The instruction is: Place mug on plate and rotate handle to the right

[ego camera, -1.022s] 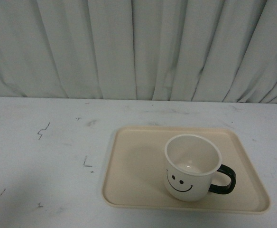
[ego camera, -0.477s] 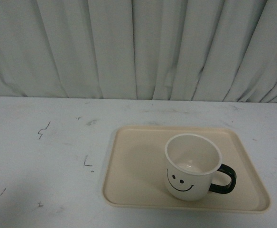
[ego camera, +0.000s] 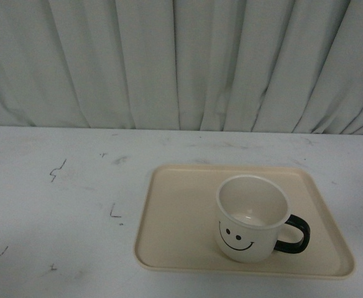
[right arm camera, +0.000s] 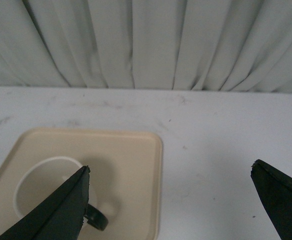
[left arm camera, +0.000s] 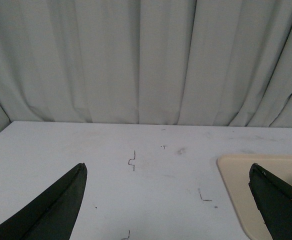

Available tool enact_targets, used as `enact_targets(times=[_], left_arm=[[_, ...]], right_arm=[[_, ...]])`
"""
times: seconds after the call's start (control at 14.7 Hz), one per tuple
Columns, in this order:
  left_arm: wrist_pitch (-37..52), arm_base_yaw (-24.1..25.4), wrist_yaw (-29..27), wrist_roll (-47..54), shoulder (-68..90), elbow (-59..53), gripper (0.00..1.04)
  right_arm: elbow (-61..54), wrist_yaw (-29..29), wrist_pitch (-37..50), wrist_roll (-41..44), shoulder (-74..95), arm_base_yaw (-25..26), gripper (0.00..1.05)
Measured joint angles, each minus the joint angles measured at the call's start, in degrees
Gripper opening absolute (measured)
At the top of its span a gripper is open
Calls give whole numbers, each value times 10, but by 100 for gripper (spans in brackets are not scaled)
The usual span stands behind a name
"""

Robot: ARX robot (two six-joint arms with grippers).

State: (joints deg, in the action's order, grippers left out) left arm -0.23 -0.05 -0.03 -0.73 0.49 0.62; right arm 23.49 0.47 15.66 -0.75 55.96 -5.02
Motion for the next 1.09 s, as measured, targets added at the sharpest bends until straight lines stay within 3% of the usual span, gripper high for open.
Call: enact_targets(times=[0.27, 0.48, 1.09], left_arm=[[0, 0, 0, 0, 0, 0, 98], [0, 0, 0, 0, 0, 0, 98], [0, 0, 0, 1, 0, 0, 98]], right_arm=[[158, 42, -89, 19, 202, -55, 98], [249, 25, -177, 7, 318, -92, 98], [268, 45, -137, -72, 443, -111, 98]])
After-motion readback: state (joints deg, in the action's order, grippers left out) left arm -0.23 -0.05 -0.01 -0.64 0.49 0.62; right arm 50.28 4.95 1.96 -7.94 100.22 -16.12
